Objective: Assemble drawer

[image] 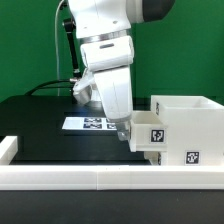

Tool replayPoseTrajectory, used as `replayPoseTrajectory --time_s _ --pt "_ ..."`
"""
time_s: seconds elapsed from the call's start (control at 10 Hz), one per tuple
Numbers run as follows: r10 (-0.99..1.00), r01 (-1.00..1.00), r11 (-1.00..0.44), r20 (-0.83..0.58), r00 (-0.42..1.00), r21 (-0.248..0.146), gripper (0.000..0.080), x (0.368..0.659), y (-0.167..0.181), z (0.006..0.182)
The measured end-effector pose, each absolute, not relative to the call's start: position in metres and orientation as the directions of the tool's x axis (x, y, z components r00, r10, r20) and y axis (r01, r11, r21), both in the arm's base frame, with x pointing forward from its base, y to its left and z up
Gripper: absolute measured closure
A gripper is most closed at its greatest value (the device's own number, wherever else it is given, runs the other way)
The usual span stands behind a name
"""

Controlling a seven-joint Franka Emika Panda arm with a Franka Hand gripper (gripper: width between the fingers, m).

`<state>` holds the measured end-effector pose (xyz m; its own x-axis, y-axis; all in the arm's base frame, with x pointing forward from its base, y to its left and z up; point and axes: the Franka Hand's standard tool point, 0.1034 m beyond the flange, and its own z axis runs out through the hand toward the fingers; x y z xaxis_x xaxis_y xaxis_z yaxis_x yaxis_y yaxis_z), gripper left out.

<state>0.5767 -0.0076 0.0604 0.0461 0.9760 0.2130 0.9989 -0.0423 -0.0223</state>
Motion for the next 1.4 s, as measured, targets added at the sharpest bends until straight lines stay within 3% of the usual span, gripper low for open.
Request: replayPoseTrajectory --time_s 1.1,1.2,1.4 --pt "0.980 0.998 -0.064 0.186 0.065 -0.009 0.0151 0.582 0.006 0.059" --pt "0.982 0.999 -0.042 0.187 0.041 -0.003 0.0151 0.582 0.007 0.059" --pt "0.980 0.997 0.063 0.187 -0.071 0.050 0.0151 0.586 0.011 0.057"
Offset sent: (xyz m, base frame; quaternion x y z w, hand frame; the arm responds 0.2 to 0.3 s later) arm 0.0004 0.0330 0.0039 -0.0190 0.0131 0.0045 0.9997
